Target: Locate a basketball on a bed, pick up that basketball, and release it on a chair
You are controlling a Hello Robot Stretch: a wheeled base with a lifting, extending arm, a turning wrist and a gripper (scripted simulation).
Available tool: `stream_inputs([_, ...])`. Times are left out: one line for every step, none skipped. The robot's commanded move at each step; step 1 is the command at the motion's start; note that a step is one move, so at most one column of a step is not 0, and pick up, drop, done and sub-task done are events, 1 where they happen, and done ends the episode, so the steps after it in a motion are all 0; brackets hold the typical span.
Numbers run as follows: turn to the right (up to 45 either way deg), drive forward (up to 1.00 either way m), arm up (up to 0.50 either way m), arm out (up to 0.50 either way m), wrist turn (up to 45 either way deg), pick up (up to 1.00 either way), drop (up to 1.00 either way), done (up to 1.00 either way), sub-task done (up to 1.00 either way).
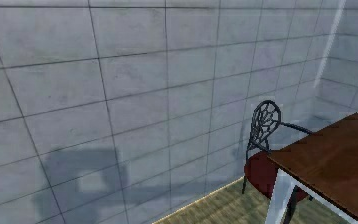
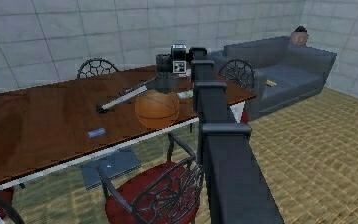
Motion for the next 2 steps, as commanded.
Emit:
stream_inputs([0.0, 0.0, 0.0, 0.0, -45.0, 0.0, 0.0, 0.0, 0.0])
stream_inputs([0.0, 0.0, 0.0, 0.0, -18.0, 0.0, 0.0, 0.0, 0.0])
